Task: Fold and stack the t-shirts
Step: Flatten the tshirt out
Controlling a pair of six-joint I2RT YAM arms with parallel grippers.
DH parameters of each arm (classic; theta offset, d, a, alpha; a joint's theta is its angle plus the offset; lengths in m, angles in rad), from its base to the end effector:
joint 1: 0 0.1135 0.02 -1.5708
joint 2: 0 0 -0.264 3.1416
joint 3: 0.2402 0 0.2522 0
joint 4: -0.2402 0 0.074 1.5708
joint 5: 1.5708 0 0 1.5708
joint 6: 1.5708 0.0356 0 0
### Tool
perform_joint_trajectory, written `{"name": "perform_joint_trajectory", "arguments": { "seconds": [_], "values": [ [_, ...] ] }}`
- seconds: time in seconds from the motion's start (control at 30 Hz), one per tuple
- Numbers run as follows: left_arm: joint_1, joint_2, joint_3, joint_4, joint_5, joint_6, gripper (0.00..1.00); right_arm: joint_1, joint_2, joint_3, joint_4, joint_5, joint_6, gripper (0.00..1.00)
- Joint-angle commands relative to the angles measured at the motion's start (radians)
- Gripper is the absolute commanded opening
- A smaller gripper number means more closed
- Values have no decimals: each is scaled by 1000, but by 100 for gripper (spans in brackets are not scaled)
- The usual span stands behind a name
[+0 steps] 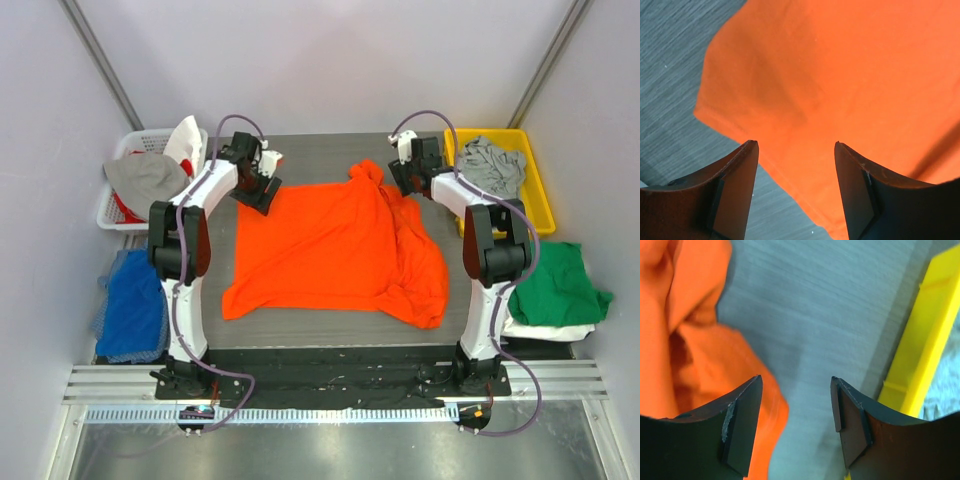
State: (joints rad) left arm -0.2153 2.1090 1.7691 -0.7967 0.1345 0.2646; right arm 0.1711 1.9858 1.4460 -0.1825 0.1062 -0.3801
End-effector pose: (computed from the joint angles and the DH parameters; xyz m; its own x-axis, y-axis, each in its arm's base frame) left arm 0.4408 -0.1013 0.2159 -0.7856 0.4371 -0.4379 0.4893 0.8721 -0.0074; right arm 0.4436 0.0728 0.2083 -0.5712 -0.4731 -0.6707 -0.3261 0.8807 -0.3434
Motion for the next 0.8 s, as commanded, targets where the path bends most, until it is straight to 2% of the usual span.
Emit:
{"name": "perform_joint_trajectory", "arguments": {
  "seconds": [0.0,0.27,0.77],
  "values": [
    [-12,26,66,54,-44,-5,66,7,74,114,81,-25,32,64],
    [-24,59,85,47,-70,8,65,7,136,134,87,-43,49,64],
    [-27,42,52,48,-76,10,64,16,8,56,72,-69,70,63]
  ]
}}
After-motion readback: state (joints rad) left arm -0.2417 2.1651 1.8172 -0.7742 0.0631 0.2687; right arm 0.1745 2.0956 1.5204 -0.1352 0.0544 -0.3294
